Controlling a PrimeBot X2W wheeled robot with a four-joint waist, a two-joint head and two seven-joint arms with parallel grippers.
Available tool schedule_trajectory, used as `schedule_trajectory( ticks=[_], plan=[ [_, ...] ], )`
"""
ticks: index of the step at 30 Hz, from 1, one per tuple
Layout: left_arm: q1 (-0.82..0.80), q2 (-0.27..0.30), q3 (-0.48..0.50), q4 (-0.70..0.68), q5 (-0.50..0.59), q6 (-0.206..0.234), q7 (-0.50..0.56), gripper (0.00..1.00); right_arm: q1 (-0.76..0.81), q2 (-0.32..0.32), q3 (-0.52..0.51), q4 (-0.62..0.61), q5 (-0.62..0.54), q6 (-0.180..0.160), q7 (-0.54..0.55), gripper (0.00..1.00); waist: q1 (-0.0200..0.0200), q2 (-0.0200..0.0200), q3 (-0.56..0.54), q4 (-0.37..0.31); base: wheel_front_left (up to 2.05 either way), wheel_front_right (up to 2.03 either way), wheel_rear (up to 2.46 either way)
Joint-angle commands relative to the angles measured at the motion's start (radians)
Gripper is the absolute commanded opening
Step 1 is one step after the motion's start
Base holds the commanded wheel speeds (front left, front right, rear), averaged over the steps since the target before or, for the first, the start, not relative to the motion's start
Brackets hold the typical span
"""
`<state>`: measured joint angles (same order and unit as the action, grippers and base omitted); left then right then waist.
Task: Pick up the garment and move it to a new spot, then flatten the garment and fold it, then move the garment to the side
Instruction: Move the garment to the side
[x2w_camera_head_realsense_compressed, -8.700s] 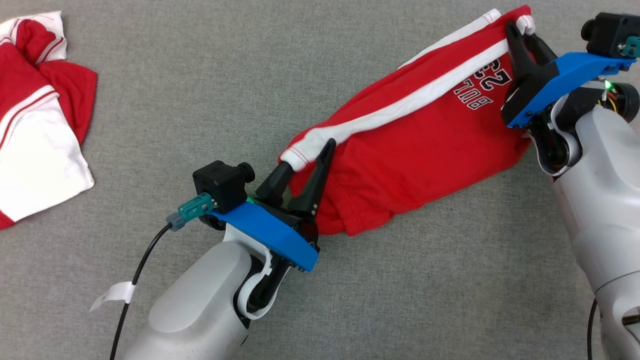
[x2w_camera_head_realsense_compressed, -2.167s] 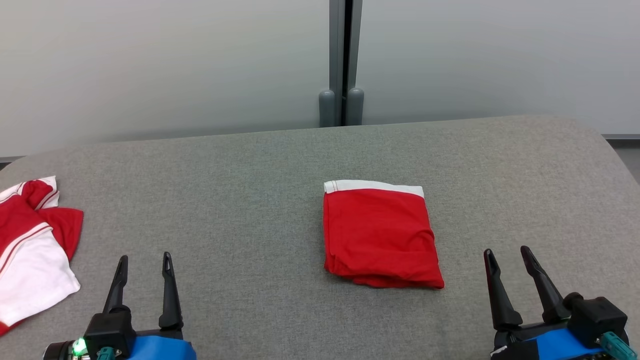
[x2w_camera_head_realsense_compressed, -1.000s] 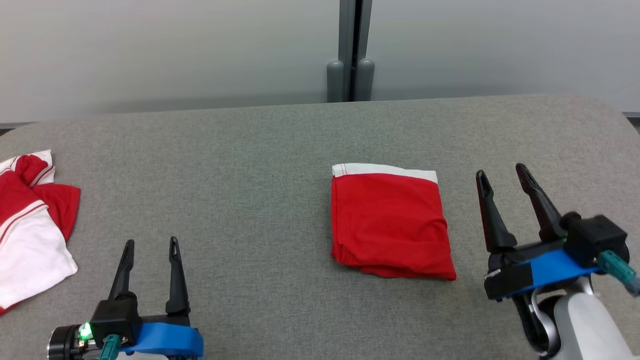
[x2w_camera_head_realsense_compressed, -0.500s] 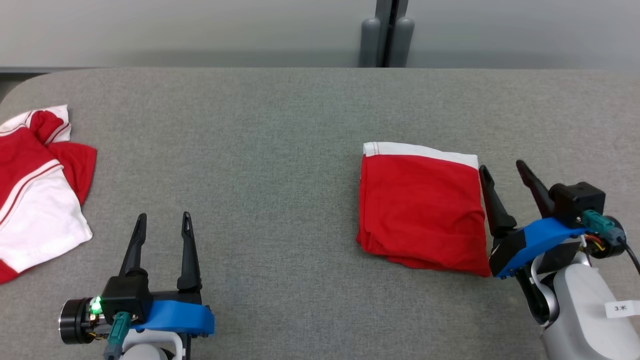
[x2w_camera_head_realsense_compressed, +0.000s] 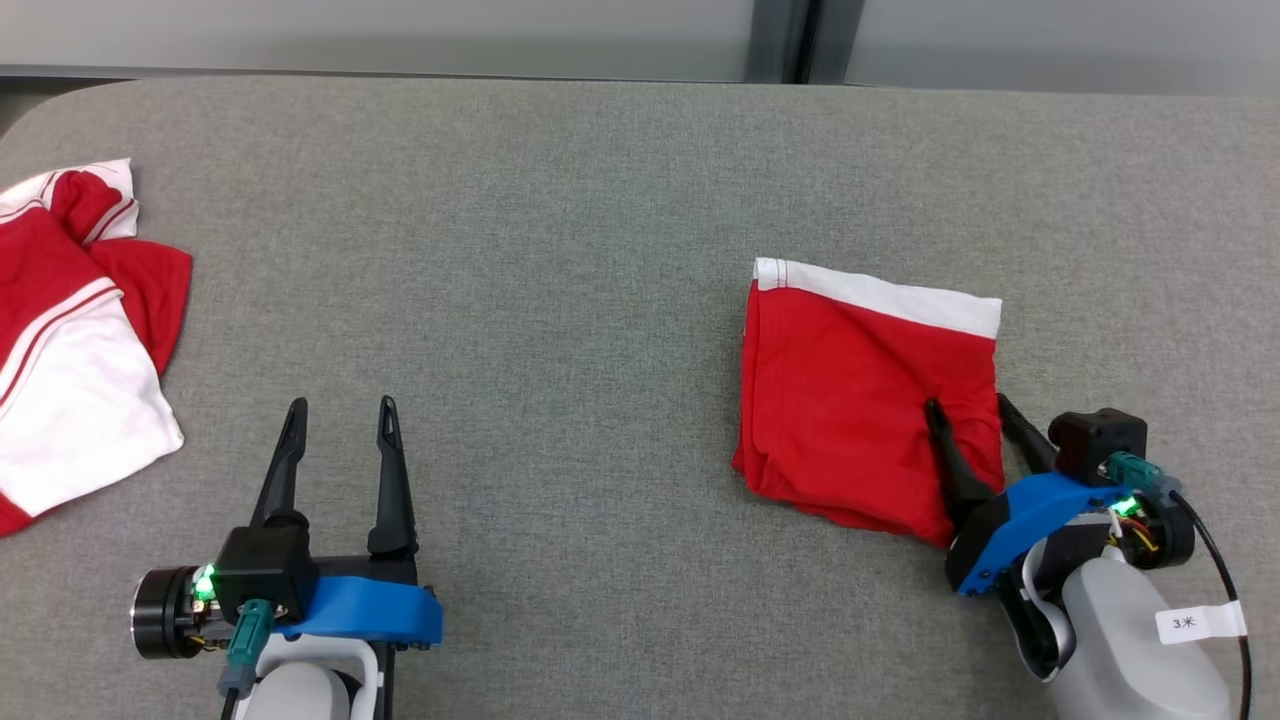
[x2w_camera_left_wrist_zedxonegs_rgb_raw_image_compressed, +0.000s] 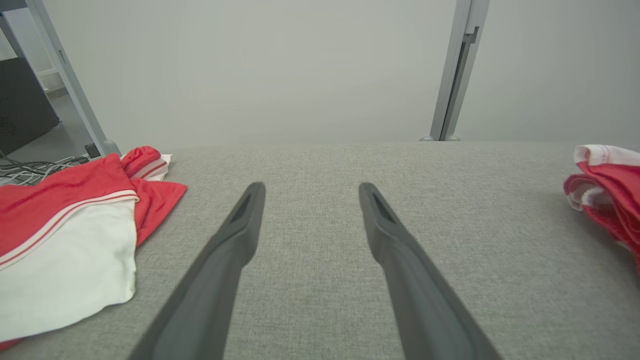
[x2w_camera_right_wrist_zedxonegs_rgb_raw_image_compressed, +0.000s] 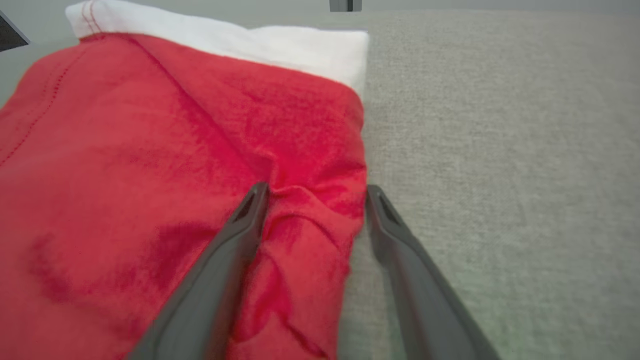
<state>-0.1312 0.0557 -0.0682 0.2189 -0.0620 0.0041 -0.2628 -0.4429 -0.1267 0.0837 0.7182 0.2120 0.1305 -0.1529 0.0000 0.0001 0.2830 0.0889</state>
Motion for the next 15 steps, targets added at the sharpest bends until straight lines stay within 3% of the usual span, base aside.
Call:
schedule_trajectory(
  ticks=[1,7,8,9,10,15],
  plan=[
    [-0.017,-0.002,0.001,0.001,-0.005,0.007,-0.003,1.0,-0.01,0.009,0.005,0.014,0.011,0.001,-0.003,1.0,0.0,-0.0001,0.001,0.0,0.0,0.0,0.0],
    [-0.023,-0.004,-0.01,0.008,-0.006,0.01,-0.003,1.0,-0.022,0.033,0.056,0.1,0.054,0.002,-0.008,1.0,0.0,-0.0001,0.005,-0.001,0.0,0.0,0.0],
    [-0.024,-0.004,-0.012,0.009,-0.007,0.01,-0.003,1.0,-0.023,0.039,0.066,0.107,0.068,0.002,-0.01,0.53,0.0,-0.0001,0.004,-0.001,0.0,0.0,0.0],
    [-0.025,-0.004,-0.014,0.01,-0.009,0.01,-0.003,1.0,-0.025,0.042,0.073,0.111,0.083,0.002,-0.011,0.15,0.0,-0.0001,0.004,-0.001,0.0,0.0,0.0],
    [-0.025,-0.004,-0.016,0.01,-0.011,0.01,-0.003,1.0,-0.029,0.042,0.082,0.115,0.094,0.002,-0.015,0.0,0.0,-0.0001,0.003,-0.002,0.0,0.0,0.0],
    [-0.029,-0.004,-0.018,0.017,-0.014,0.008,-0.003,1.0,-0.061,0.003,0.097,0.122,0.118,0.0,-0.051,0.0,0.0,-0.0001,0.001,-0.007,0.0,0.0,0.0]
  ],
)
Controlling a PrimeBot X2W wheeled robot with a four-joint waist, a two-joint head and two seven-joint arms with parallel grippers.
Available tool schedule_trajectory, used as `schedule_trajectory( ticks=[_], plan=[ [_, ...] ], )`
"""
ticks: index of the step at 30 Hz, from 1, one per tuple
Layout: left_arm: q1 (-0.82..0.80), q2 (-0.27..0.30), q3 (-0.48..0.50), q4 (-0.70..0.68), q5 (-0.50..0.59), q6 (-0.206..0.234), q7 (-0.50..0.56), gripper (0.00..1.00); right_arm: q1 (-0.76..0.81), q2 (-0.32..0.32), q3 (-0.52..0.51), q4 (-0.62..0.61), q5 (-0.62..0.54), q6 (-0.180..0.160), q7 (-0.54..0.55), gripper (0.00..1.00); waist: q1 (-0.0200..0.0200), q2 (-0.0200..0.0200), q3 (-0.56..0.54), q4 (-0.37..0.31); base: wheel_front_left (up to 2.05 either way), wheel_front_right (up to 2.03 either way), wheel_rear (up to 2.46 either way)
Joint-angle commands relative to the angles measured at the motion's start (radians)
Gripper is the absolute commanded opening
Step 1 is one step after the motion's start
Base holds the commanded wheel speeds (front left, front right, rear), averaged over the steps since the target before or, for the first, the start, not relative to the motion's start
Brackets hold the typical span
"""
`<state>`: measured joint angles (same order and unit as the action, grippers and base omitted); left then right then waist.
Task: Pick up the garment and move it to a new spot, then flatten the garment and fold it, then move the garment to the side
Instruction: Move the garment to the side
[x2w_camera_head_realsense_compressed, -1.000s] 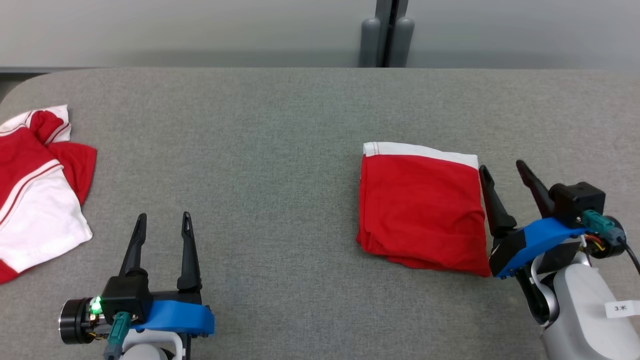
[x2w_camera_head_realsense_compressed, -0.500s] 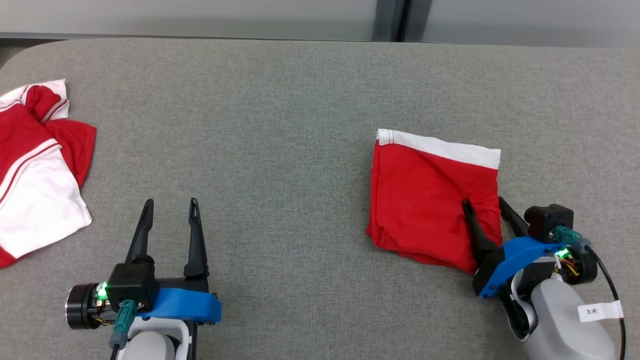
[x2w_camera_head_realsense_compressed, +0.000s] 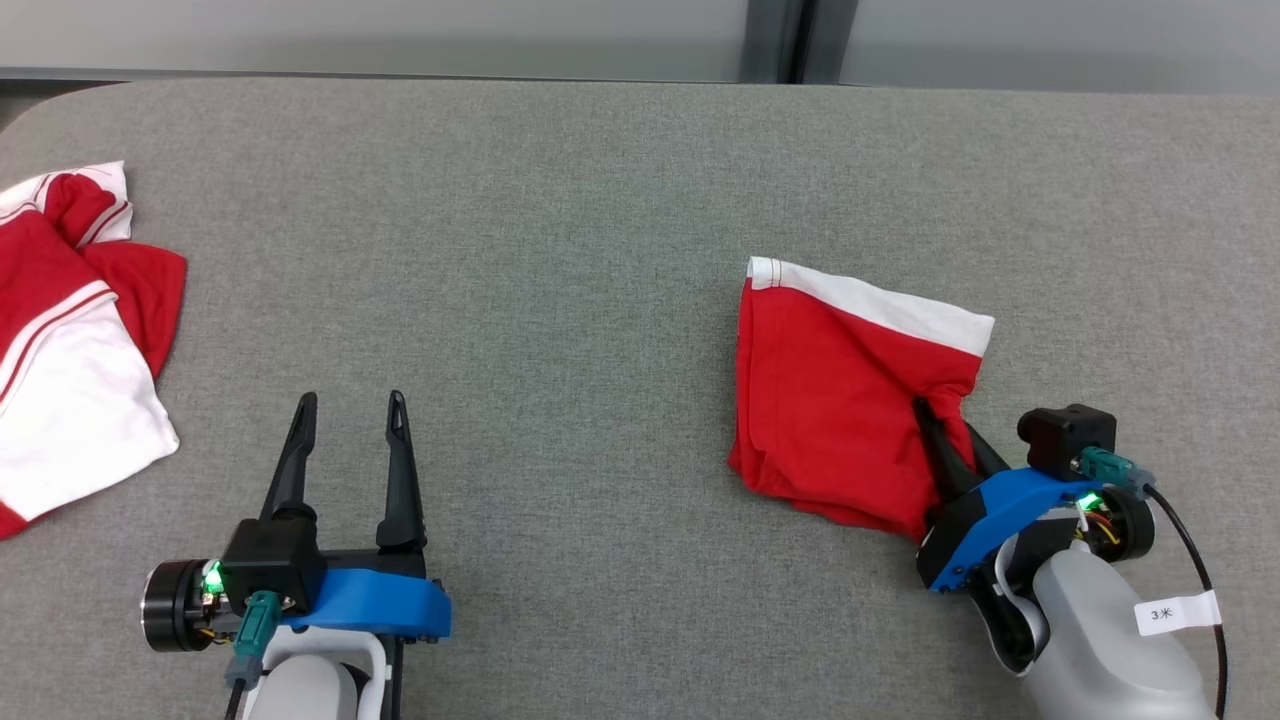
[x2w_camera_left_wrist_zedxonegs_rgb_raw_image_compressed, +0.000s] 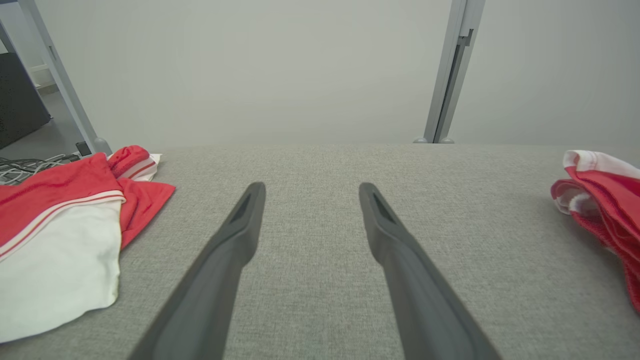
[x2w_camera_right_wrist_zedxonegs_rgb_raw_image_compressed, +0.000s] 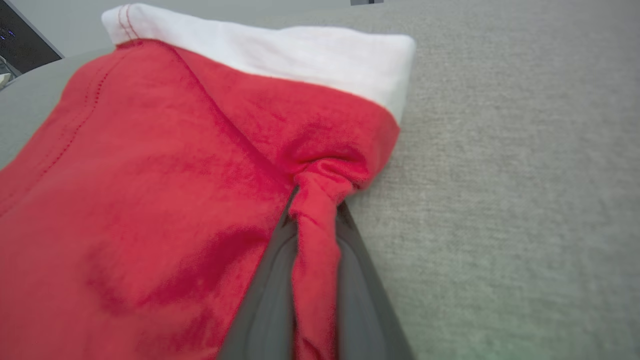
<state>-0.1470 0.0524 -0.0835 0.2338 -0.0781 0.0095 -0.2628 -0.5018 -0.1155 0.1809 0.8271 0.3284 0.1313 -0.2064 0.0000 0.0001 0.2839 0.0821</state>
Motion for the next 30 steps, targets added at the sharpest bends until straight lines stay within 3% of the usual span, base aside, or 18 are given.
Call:
schedule_trajectory(
  ticks=[1,14,30],
  plan=[
    [-0.013,-0.001,-0.004,0.002,0.001,0.003,-0.003,1.0,-0.006,-0.017,0.0,0.015,0.006,-0.001,-0.004,0.0,0.0,-0.0001,-0.001,-0.001,0.0,0.0,0.0],
    [-0.011,-0.001,0.0,-0.014,0.011,-0.008,-0.003,1.0,-0.011,-0.088,0.006,-0.004,0.044,-0.001,-0.053,0.0,0.0,-0.0001,-0.003,-0.065,0.0,0.0,0.0],
    [-0.091,0.041,0.002,-0.044,0.05,-0.019,-0.003,1.0,0.016,-0.133,-0.052,-0.09,0.078,-0.001,-0.06,0.0,0.0,-0.0001,0.089,-0.294,0.0,0.0,0.0]
  ],
)
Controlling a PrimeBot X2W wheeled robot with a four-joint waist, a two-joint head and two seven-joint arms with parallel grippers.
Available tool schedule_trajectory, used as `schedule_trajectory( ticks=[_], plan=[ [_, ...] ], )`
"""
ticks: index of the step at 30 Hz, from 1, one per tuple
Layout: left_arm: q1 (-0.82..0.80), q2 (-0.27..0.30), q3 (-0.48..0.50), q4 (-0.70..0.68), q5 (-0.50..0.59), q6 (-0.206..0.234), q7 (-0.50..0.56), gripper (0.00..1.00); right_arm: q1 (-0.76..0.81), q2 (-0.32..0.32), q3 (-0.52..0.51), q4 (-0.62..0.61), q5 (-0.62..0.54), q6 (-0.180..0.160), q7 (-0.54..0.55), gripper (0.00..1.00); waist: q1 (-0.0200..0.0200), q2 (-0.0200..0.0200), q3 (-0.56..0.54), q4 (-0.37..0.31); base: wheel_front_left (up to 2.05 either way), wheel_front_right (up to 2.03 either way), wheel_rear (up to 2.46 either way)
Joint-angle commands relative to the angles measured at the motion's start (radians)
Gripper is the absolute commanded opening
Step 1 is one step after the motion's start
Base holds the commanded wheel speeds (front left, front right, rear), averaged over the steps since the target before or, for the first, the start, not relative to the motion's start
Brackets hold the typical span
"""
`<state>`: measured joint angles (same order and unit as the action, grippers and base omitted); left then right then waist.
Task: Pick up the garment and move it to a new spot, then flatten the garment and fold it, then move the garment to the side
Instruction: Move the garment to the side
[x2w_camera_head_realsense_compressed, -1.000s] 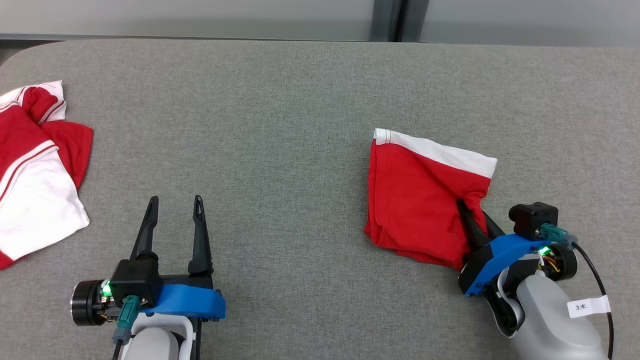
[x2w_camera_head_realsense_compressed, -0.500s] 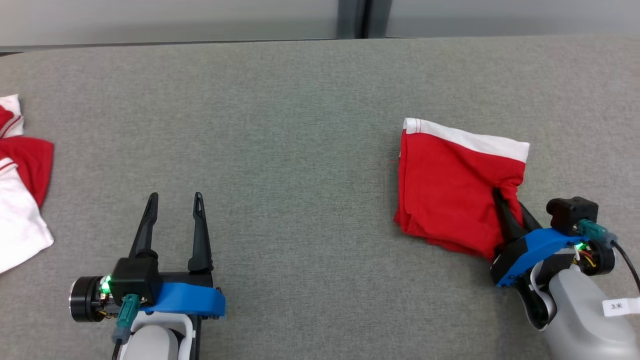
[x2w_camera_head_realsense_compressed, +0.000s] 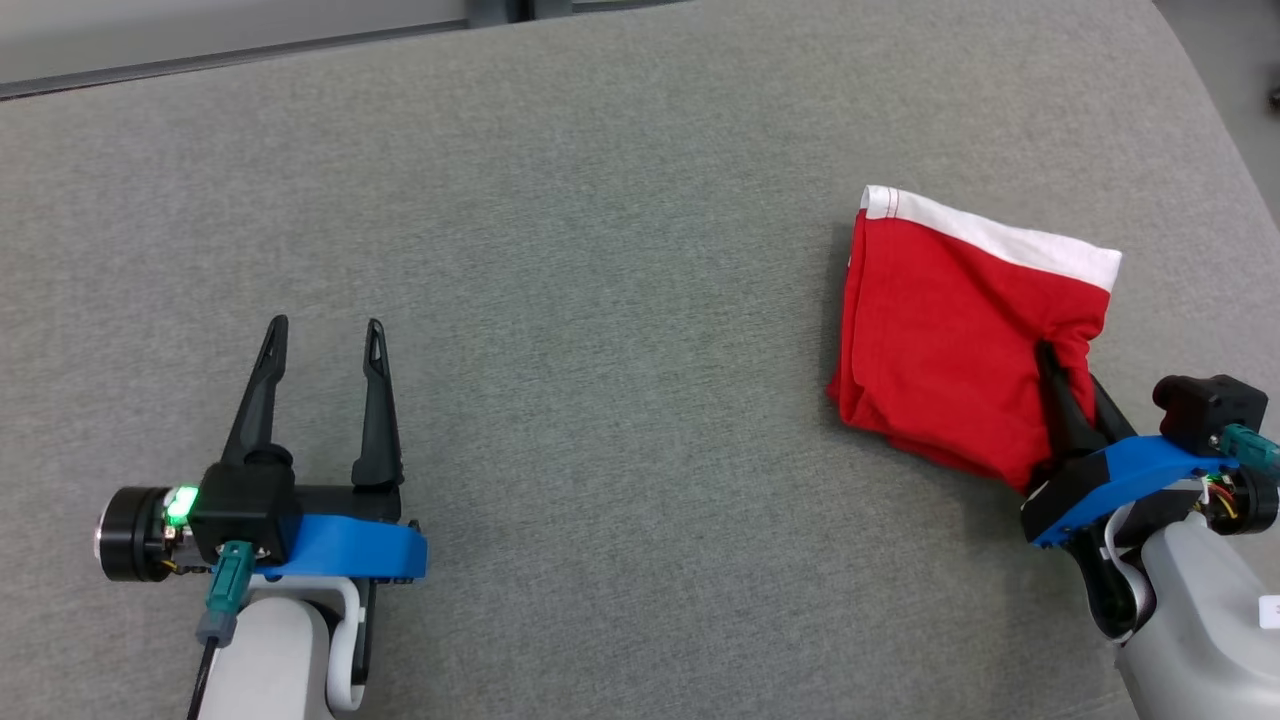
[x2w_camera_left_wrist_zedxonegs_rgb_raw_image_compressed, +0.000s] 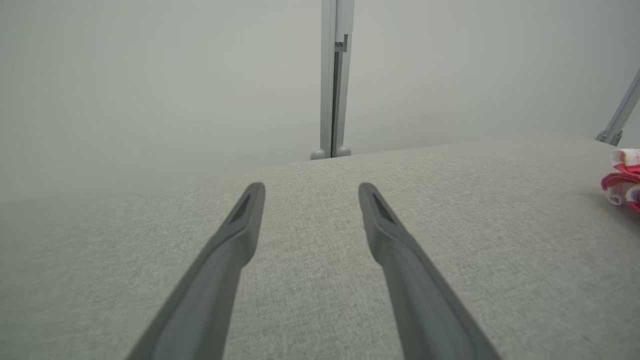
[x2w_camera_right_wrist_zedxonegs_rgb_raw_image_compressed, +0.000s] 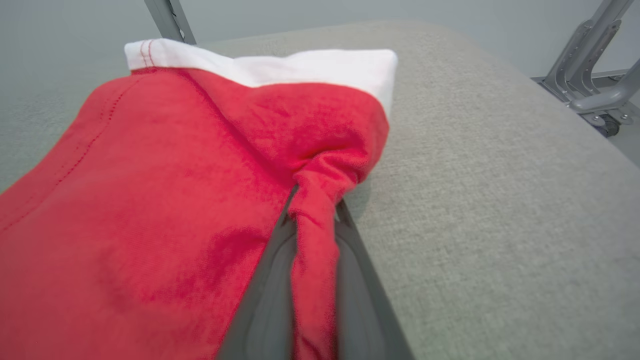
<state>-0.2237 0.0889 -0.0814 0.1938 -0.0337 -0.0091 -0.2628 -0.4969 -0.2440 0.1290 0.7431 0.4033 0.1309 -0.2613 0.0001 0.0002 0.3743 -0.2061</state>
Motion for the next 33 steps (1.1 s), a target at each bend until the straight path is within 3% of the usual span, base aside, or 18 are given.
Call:
schedule_trajectory(
  ticks=[1,8,18,30,33],
  plan=[
    [-0.022,0.008,-0.002,-0.005,0.009,-0.002,-0.003,1.0,0.012,-0.005,-0.006,-0.012,0.001,0.0,-0.005,0.0,-0.0001,-0.0002,0.005,-0.016,0.0,0.0,0.0],
    [-0.069,0.024,-0.004,-0.017,0.017,0.001,-0.003,1.0,-0.017,-0.014,-0.014,-0.073,-0.024,0.0,-0.005,0.0,-0.0001,-0.0002,0.049,-0.048,0.0,0.0,0.0],
    [-0.113,0.029,-0.013,-0.07,0.024,0.009,-0.003,1.0,-0.222,-0.099,0.064,-0.088,-0.083,0.0,-0.003,0.0,-0.0001,-0.0002,0.124,-0.009,0.0,0.0,0.0],
    [-0.17,0.048,-0.033,-0.175,0.039,0.016,-0.003,1.0,-0.554,-0.352,0.167,0.103,-0.081,0.0,0.096,0.0,-0.0001,-0.0002,0.273,0.059,0.0,0.0,0.0],
    [-0.179,0.048,-0.04,-0.19,0.043,0.017,-0.003,1.0,-0.594,-0.378,0.188,0.139,-0.067,0.0,0.095,0.0,-0.0001,-0.0002,0.291,0.066,0.0,0.0,0.0]
  ],
)
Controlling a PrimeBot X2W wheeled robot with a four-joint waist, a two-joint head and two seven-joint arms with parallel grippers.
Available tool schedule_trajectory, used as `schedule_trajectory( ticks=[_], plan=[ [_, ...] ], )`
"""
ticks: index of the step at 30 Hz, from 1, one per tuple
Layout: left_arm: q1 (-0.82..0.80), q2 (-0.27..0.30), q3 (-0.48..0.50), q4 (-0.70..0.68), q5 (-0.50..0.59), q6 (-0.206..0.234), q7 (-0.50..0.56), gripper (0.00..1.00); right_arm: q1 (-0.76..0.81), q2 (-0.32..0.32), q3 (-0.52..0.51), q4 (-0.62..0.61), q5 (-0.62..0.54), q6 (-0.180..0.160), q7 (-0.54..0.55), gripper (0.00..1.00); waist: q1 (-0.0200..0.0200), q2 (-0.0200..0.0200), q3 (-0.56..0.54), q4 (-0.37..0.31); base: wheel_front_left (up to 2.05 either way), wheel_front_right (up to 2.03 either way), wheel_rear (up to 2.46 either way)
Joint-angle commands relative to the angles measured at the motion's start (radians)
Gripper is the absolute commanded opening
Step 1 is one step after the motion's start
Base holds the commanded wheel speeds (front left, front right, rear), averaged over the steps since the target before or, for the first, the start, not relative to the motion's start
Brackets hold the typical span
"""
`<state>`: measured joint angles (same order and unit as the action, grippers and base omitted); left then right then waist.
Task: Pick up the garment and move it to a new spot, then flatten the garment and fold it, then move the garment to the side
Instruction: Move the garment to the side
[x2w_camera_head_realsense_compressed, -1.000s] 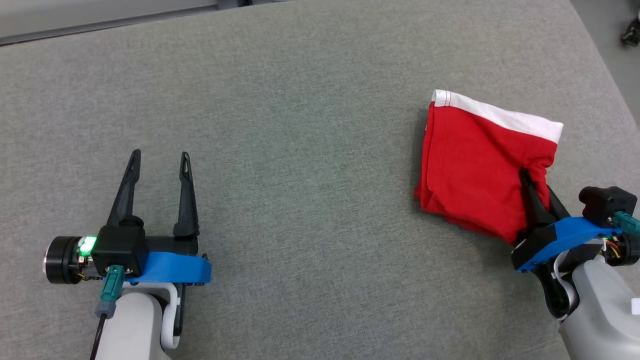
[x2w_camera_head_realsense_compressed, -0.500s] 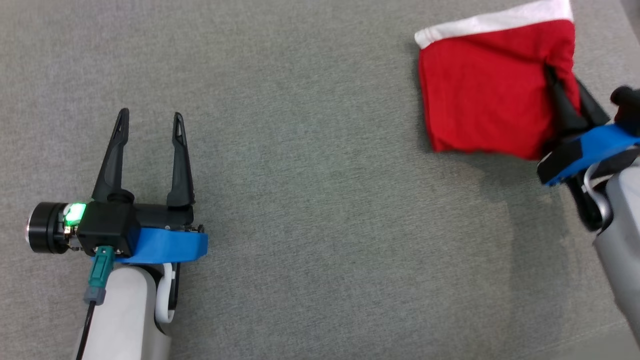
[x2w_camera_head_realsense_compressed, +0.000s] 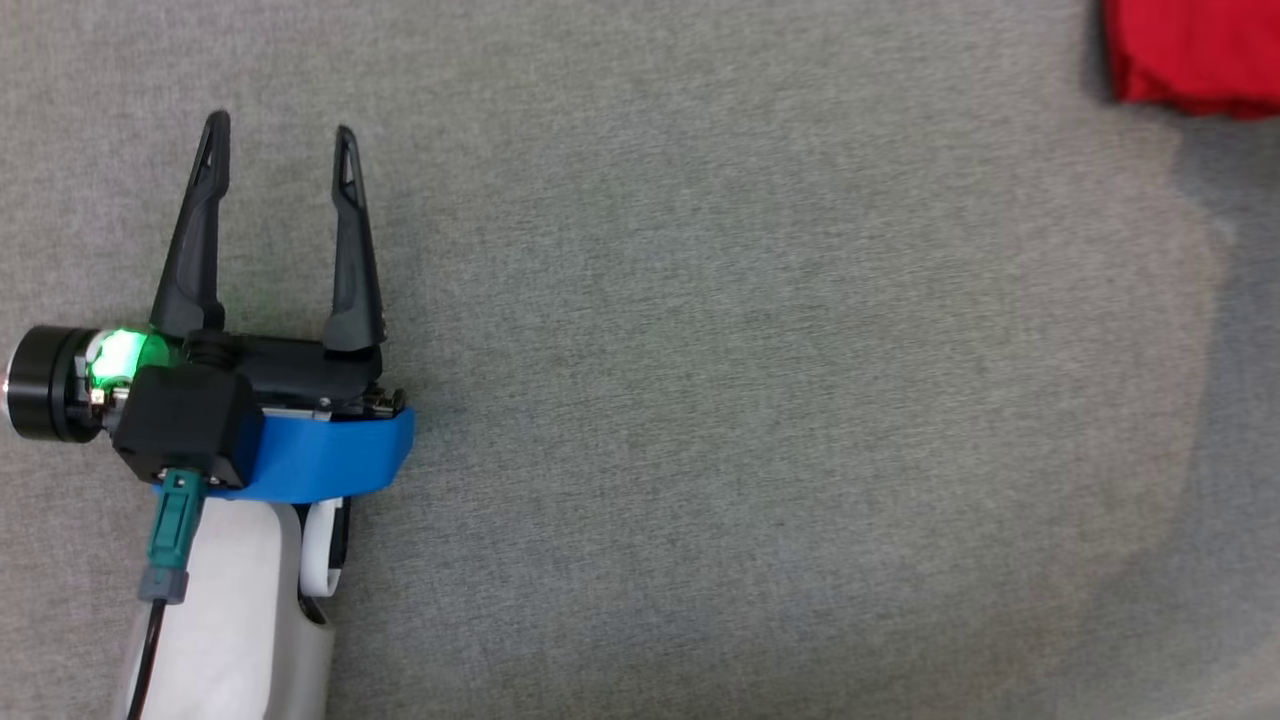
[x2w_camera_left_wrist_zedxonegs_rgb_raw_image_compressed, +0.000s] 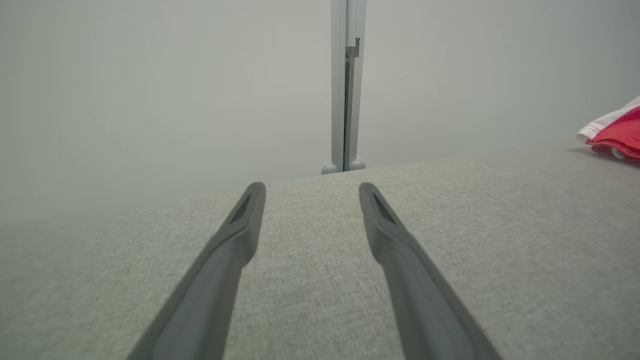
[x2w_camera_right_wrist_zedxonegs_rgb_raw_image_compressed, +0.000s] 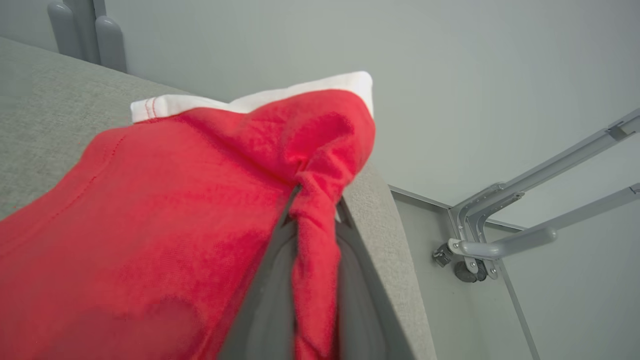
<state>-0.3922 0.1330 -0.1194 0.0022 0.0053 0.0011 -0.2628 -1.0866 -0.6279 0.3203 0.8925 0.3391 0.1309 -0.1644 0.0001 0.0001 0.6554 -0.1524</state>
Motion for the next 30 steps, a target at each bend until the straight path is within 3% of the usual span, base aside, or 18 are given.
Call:
schedule_trajectory(
  ticks=[1,8,9,10,11,12,23,27,30],
  plan=[
    [-0.016,0.006,-0.008,-0.01,0.005,0.007,-0.003,1.0,-0.039,-0.017,0.014,0.029,0.015,0.0,0.001,0.0,-0.0001,-0.0001,0.025,0.019,0.0,0.0,0.0],
    [-0.021,0.016,-0.012,-0.042,0.013,0.013,-0.002,1.0,-0.142,-0.049,0.047,0.133,0.024,0.0,0.007,0.0,-0.0001,-0.0001,0.056,0.034,0.0,0.0,0.0],
    [-0.02,0.018,-0.011,-0.044,0.012,0.014,-0.002,1.0,-0.154,-0.05,0.049,0.15,0.024,0.0,0.005,0.11,-0.0001,-0.0001,0.058,0.036,0.0,0.0,0.0],
    [-0.019,0.02,-0.01,-0.044,0.01,0.014,-0.001,1.0,-0.167,-0.05,0.051,0.166,0.024,0.0,0.002,0.31,-0.0001,-0.0001,0.059,0.038,0.0,0.0,0.0],
    [-0.018,0.02,-0.009,-0.045,0.008,0.015,-0.001,1.0,-0.177,-0.047,0.053,0.183,0.025,0.0,-0.002,0.43,-0.0001,-0.0001,0.06,0.039,0.0,0.0,0.0],
    [-0.016,0.022,-0.009,-0.045,0.007,0.016,-0.001,1.0,-0.185,-0.042,0.057,0.196,0.023,0.0,-0.007,1.0,-0.0001,-0.0001,0.06,0.04,0.0,0.0,0.0],
    [0.009,0.014,-0.016,-0.029,-0.01,0.031,-0.001,1.0,-0.2,0.007,0.063,0.269,-0.006,0.0,-0.09,1.0,-0.0001,-0.0001,-0.007,0.029,0.0,0.0,0.0],
    [0.029,0.008,-0.015,-0.011,-0.025,0.033,-0.002,1.0,-0.15,0.042,0.047,0.23,0.009,0.0,-0.101,1.0,-0.0001,-0.0001,-0.07,0.031,0.0,0.0,0.0],
    [0.059,0.005,-0.009,0.009,-0.04,0.036,-0.002,1.0,-0.094,0.061,0.017,0.128,0.019,0.0,-0.101,1.0,-0.0001,-0.0001,-0.142,0.048,0.0,0.0,0.0]
  ],
)
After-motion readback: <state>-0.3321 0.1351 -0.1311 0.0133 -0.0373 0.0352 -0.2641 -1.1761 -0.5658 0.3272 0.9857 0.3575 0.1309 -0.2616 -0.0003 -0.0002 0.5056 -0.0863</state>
